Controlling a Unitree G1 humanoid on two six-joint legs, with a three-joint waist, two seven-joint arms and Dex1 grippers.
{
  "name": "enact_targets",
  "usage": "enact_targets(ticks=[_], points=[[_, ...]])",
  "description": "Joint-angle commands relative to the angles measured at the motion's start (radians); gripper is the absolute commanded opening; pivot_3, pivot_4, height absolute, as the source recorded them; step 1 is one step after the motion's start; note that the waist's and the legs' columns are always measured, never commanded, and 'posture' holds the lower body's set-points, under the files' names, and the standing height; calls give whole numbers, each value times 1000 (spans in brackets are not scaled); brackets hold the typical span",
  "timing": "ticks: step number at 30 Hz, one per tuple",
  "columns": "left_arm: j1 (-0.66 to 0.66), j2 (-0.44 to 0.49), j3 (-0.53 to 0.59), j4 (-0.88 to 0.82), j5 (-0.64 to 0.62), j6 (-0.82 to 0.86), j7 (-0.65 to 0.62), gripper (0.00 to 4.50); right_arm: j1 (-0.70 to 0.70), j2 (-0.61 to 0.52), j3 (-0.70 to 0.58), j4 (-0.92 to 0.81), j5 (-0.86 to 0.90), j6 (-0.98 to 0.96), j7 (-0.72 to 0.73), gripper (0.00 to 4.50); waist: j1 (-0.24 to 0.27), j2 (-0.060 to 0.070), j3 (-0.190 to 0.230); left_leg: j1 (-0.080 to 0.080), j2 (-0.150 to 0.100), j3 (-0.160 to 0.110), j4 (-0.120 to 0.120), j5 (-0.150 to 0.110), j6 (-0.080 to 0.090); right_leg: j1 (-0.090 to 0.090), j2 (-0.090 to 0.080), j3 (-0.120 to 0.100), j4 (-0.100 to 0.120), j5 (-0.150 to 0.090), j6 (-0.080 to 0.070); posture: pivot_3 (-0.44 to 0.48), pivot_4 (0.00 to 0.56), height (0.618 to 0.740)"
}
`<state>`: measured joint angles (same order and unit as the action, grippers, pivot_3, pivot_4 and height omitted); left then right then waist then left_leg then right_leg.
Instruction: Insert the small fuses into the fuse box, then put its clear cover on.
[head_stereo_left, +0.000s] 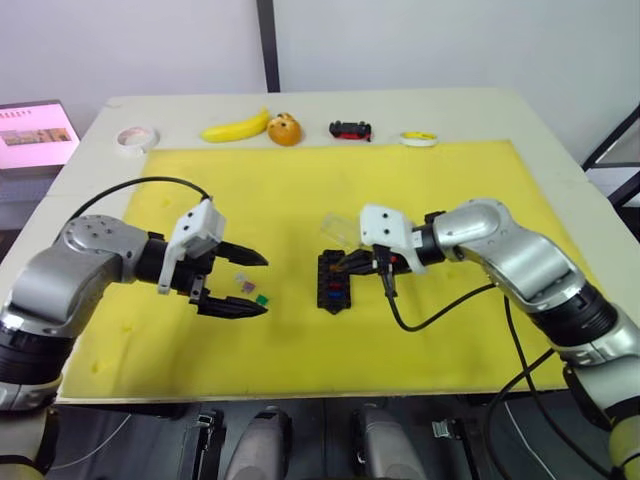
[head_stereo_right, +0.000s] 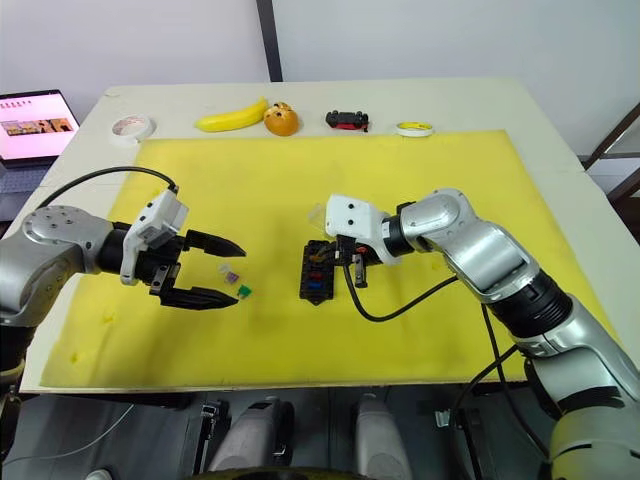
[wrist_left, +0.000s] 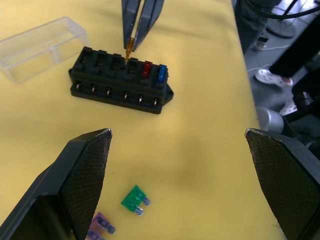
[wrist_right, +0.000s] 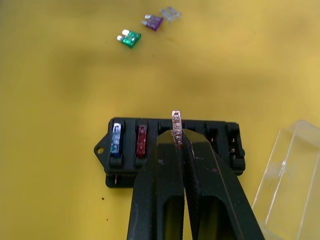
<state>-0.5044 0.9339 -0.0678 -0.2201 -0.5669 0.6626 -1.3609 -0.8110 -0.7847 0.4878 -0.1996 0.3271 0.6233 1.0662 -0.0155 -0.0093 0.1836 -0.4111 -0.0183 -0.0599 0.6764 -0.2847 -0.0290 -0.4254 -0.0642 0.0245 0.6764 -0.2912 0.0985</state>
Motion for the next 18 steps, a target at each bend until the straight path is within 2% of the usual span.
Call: enact_targets(ticks=[1, 18], points=[[2, 2, -7, -29, 20, -30, 4, 4474, 4, 17, -26, -5, -30, -14, 20, 0, 0, 0, 0, 0, 0, 0, 0, 0, 0, 0, 0, 0, 0, 0, 0, 0, 150, 740], [-7, -15, -33, -18, 54, -83, 10, 4474, 12, 57, -53, 2, -71, 23, 39, 0, -1, 0, 0, 0, 0, 0, 0, 0, 0, 0, 0, 0, 0, 0, 0, 0, 150, 740]])
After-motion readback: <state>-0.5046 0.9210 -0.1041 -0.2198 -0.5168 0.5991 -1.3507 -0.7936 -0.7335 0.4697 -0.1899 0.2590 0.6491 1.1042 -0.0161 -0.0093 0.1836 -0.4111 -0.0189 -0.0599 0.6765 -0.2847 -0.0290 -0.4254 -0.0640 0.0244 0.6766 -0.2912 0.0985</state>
